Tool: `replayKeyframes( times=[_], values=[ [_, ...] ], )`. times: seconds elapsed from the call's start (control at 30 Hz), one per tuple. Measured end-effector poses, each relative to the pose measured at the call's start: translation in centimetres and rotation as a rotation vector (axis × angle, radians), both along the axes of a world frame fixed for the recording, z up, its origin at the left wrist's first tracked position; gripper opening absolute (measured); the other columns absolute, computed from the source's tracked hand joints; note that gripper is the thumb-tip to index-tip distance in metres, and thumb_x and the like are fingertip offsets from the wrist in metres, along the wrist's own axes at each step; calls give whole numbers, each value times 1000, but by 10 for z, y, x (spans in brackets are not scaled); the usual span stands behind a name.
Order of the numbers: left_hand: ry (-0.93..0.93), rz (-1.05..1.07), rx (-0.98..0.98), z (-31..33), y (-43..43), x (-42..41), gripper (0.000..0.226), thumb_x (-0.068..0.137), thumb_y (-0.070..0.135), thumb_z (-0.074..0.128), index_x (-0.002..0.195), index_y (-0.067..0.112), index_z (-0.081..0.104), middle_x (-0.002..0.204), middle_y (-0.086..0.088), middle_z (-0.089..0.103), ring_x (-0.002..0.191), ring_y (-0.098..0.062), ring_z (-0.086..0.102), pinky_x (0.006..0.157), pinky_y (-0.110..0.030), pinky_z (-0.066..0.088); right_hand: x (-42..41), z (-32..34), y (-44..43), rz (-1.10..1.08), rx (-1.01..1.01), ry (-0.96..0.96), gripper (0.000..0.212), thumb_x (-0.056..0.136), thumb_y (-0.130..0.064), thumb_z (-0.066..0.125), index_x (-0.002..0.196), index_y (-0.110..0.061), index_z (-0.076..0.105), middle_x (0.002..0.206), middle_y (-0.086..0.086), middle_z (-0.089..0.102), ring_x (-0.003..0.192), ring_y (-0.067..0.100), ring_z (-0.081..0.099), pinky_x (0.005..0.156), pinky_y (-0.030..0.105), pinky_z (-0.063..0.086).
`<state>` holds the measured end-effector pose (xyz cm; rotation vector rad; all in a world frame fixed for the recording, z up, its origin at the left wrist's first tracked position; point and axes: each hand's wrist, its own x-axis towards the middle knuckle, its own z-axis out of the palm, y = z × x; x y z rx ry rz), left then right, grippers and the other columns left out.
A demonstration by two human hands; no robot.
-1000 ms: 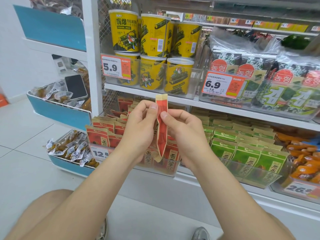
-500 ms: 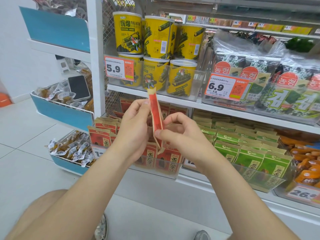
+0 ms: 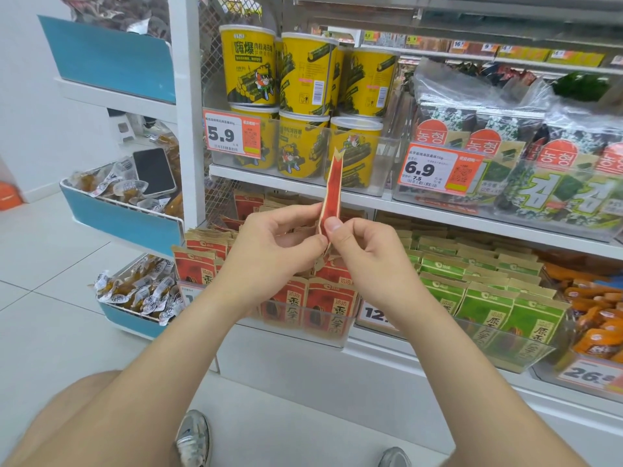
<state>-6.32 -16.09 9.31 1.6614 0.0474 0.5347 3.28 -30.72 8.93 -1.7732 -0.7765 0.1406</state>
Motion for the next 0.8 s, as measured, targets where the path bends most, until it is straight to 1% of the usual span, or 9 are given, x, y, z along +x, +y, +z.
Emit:
replayKeyframes(
  times=[0.1, 0.17, 0.23, 0.3, 0.37, 0.4, 0.47, 0.6, 0.8],
  values=[
    [11, -7, 3, 1, 1, -1, 40, 100, 0, 69, 130, 24, 77, 118, -12, 79, 94, -24, 76, 95, -56, 60, 1, 0, -1, 14, -19, -14, 48, 97, -67, 60, 86, -21, 71, 91, 18, 76, 91, 46, 70, 88, 67, 57],
    [17, -34, 15, 0, 3, -1, 40, 101, -2, 68, 130, 24, 77, 120, -13, 79, 102, -36, 78, 97, -55, 62, 4, -1, -3, 32, -37, -4, 38, 99, -54, 68, 85, -19, 70, 87, 6, 79, 90, 36, 73, 92, 61, 59],
    [14, -59, 18, -1, 6, -2, 40, 101, -2, 68, 130, 24, 77, 121, -14, 78, 112, -49, 71, 95, -57, 62, 6, -1, -6, 55, -60, -12, 29, 96, -45, 75, 84, -19, 69, 91, -3, 81, 95, 21, 75, 97, 55, 58],
    [15, -62, 23, 0, 7, -3, 42, 101, -4, 67, 132, 23, 75, 119, -13, 80, 111, -48, 71, 93, -51, 64, 7, -2, -8, 94, -57, -8, 25, 96, -39, 78, 85, -19, 70, 95, -3, 82, 98, 18, 76, 100, 55, 58],
    [15, -54, 36, 1, 10, -5, 43, 101, -5, 66, 134, 22, 73, 118, -7, 81, 106, -39, 76, 91, -45, 65, 9, -1, -10, 145, -30, 23, 20, 99, -31, 77, 90, -14, 72, 97, 2, 82, 99, 25, 77, 102, 59, 56],
    [17, -49, 45, 1, 11, -6, 44, 102, -5, 66, 135, 23, 72, 120, -2, 81, 106, -30, 79, 90, -42, 66, 10, -1, -11, 154, -20, 31, 19, 100, -30, 77, 91, -13, 73, 98, 5, 82, 101, 31, 76, 103, 61, 55],
    [21, -43, 38, 2, 14, -7, 45, 102, -5, 66, 138, 22, 71, 125, 5, 79, 110, -19, 78, 88, -39, 66, 11, 1, -12, 162, -9, 46, 17, 101, -27, 76, 93, -13, 74, 102, 9, 81, 105, 38, 74, 103, 63, 54],
    [19, -57, -14, 3, 17, -7, 45, 101, -8, 64, 139, 17, 70, 131, 6, 77, 115, -19, 77, 91, -40, 66, 11, 2, -14, 186, 2, 81, 15, 104, -19, 71, 99, -6, 73, 108, 17, 79, 107, 42, 73, 103, 58, 57],
    [29, -48, -13, 1, 19, -6, 46, 101, -8, 65, 139, 18, 69, 132, 5, 76, 117, -20, 76, 94, -49, 65, 14, -1, -14, 197, -8, 88, 14, 103, -22, 73, 96, -10, 75, 106, 16, 79, 106, 43, 72, 104, 59, 56]
  ],
)
